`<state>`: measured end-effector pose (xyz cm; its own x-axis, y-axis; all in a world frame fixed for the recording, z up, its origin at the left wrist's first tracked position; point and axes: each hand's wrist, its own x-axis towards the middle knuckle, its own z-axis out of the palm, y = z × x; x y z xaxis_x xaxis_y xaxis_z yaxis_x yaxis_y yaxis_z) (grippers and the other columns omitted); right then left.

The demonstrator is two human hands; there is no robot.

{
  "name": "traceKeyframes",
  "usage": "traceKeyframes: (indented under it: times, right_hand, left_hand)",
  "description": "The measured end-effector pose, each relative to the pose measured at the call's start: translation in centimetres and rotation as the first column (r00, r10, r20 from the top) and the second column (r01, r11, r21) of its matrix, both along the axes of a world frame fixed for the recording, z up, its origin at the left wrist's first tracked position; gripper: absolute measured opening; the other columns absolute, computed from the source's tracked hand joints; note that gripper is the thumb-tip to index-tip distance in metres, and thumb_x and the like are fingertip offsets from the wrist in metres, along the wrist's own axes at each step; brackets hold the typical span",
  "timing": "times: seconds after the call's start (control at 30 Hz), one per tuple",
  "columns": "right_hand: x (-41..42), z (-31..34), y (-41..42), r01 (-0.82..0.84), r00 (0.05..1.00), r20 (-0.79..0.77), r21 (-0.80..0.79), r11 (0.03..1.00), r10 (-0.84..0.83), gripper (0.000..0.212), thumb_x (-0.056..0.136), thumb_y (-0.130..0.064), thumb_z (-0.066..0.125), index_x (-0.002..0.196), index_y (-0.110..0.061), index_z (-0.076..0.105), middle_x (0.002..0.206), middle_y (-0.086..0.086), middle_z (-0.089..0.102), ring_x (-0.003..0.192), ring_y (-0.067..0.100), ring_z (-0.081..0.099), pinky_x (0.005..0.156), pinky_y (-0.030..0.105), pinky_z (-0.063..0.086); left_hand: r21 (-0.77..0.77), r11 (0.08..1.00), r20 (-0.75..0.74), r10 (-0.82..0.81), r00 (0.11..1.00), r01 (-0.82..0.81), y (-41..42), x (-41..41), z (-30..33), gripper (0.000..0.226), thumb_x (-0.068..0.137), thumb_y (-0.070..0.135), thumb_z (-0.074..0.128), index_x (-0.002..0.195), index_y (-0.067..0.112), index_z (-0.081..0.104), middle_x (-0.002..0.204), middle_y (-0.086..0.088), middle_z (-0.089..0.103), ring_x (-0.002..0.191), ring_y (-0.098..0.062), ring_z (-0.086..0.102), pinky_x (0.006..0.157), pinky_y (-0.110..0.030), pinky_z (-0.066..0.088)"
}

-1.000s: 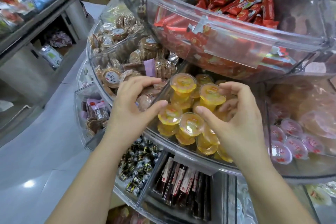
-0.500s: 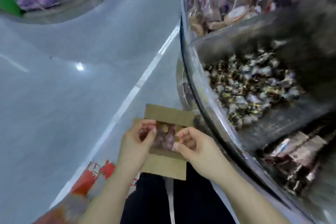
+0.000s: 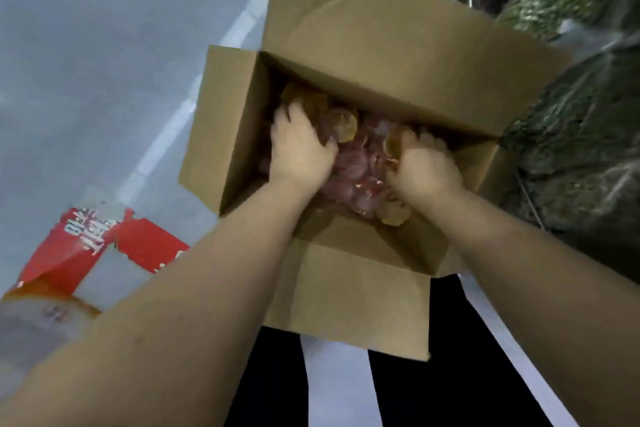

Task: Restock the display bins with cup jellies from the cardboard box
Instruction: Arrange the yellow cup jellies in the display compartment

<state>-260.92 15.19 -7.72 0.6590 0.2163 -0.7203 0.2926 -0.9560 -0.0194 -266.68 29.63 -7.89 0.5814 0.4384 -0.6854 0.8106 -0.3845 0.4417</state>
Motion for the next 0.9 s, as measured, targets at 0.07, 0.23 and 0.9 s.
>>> traceKeyframes:
  times: [0.07, 0.23, 0.9]
  right_hand:
    - [0.6, -2.7, 0.1, -0.066, 0.998, -0.012, -0.094, 0.993, 0.065, 0.050, 0.091, -0.027, 0.049, 0.136, -0.014, 0.032, 0.133, 0.016, 0.043, 0.120, 0.036, 0.044, 0.093, 0.040, 0.039]
    - [0.1, -6.0, 0.1, -0.060, 0.994, 0.092, -0.073, 0.996, 0.066, 0.048, 0.094, -0.020, 0.045, 0.136, -0.002, 0.029, 0.135, 0.022, 0.044, 0.122, 0.039, 0.045, 0.094, 0.045, 0.041]
    - [-1.6, 41.9, 5.4, 0.690, 0.626, -0.489, 0.710, 0.140, -0.608, 0.061, 0.055, 0.002, 0.070, 0.108, -0.019, 0.050, 0.086, -0.011, 0.060, 0.065, -0.011, 0.056, 0.062, 0.005, 0.044]
  left_hand:
    - [0.090, 0.994, -0.037, -0.058, 0.998, 0.061, -0.2, 1.2, -3.2, 0.075, 0.085, 0.024, 0.061, 0.144, 0.005, 0.018, 0.150, -0.017, 0.023, 0.138, -0.031, 0.022, 0.112, -0.036, 0.019]
    - [0.351, 0.883, -0.135, -0.280, 0.950, 0.310, 0.8, 1.8, -7.9, 0.049, 0.092, 0.014, 0.050, 0.137, 0.009, 0.032, 0.145, -0.015, 0.031, 0.137, -0.033, 0.023, 0.109, -0.042, 0.024]
    - [-0.844, 0.426, 0.121, 0.742, 0.660, -0.325, 5.1, 0.2, 40.9, 0.037, 0.060, 0.010, 0.075, 0.091, 0.006, 0.054, 0.089, -0.007, 0.066, 0.077, -0.014, 0.069, 0.075, -0.025, 0.057]
